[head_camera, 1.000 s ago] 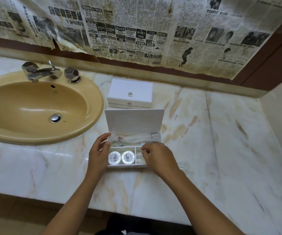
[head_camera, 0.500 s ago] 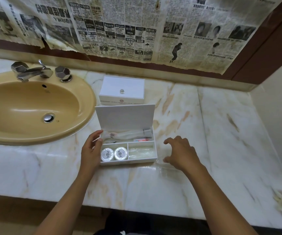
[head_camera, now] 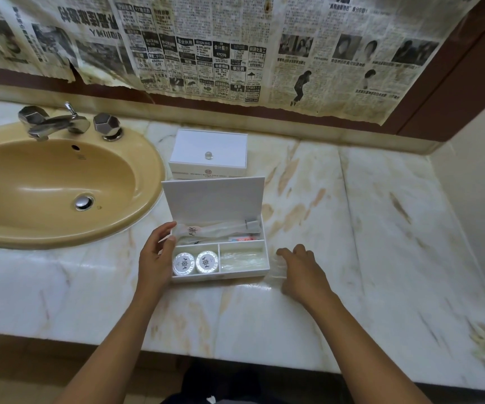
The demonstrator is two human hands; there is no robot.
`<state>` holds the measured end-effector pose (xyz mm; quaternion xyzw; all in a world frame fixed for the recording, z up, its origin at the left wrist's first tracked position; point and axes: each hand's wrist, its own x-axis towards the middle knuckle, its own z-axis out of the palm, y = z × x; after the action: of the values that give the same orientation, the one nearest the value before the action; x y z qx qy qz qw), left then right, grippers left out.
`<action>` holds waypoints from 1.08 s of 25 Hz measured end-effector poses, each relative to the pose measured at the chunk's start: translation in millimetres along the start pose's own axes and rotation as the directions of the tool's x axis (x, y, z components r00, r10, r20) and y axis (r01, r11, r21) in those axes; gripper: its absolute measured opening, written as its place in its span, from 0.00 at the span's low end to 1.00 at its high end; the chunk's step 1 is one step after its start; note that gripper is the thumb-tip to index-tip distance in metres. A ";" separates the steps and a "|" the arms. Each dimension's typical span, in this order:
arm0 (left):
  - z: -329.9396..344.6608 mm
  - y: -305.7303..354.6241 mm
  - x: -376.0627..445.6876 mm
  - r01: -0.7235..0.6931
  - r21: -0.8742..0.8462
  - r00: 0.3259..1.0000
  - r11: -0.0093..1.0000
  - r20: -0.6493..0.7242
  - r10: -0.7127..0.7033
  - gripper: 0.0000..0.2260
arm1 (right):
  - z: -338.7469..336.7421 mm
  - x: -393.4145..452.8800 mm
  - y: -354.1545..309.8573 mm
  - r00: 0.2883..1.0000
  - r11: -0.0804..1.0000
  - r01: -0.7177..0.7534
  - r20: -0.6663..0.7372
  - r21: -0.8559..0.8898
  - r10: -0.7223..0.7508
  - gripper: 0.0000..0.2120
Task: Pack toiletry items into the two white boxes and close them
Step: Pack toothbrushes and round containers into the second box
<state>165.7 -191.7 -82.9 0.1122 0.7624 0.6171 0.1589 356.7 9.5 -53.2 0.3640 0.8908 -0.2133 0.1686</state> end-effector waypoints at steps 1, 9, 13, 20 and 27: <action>0.0 -0.1 0.1 0.000 -0.002 1.000 1.000 0.001 0.000 0.13 | -2.4 2.3 -0.9 1.000 1.000 -0.006 0.006 0.009 0.006 0.31; -1.4 -2.6 0.9 -0.012 -0.009 1.000 1.000 0.019 0.012 0.13 | -22.2 8.4 -3.7 0.998 0.997 -0.036 0.057 0.073 0.031 0.31; -0.7 -1.9 1.0 -0.023 -0.006 0.999 1.000 0.024 0.023 0.13 | -31.5 7.8 -4.4 0.996 0.992 -0.050 0.074 0.116 0.041 0.30; -1.5 -3.0 2.3 -0.004 -0.012 1.000 1.000 0.021 0.004 0.14 | -38.6 15.2 -4.6 0.977 0.989 -0.110 -0.172 0.104 0.126 0.14; -1.4 -1.3 2.2 -0.003 0.000 1.000 1.000 0.023 0.003 0.13 | -37.7 18.3 -3.4 0.984 0.980 -0.166 -0.044 0.111 0.172 0.10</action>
<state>163.2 -192.4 -84.1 0.1202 0.7606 0.6158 0.1667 336.3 36.8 -28.6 0.4524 0.8482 -0.2358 0.1428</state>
